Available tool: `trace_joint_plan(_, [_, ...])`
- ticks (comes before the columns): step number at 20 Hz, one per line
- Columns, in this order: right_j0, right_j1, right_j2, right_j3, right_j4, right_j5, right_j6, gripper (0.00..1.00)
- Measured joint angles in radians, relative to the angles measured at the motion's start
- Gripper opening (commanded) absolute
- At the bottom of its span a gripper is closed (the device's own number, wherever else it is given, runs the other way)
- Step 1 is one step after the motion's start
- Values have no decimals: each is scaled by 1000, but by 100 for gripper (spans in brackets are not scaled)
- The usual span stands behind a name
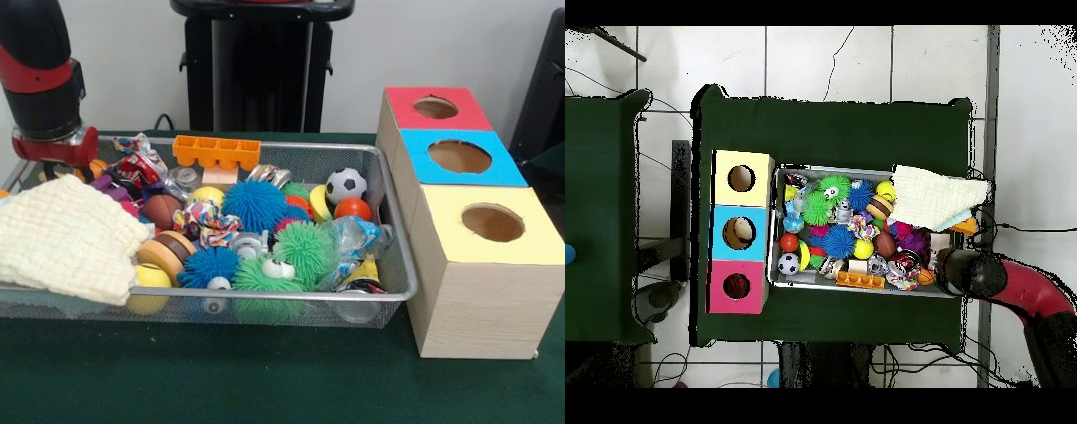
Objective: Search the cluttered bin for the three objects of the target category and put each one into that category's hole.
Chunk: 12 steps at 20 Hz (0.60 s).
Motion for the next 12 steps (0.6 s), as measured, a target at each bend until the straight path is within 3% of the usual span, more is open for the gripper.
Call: trace_joint_plan(12, [-40,-4,6,2,0,0,0,100])
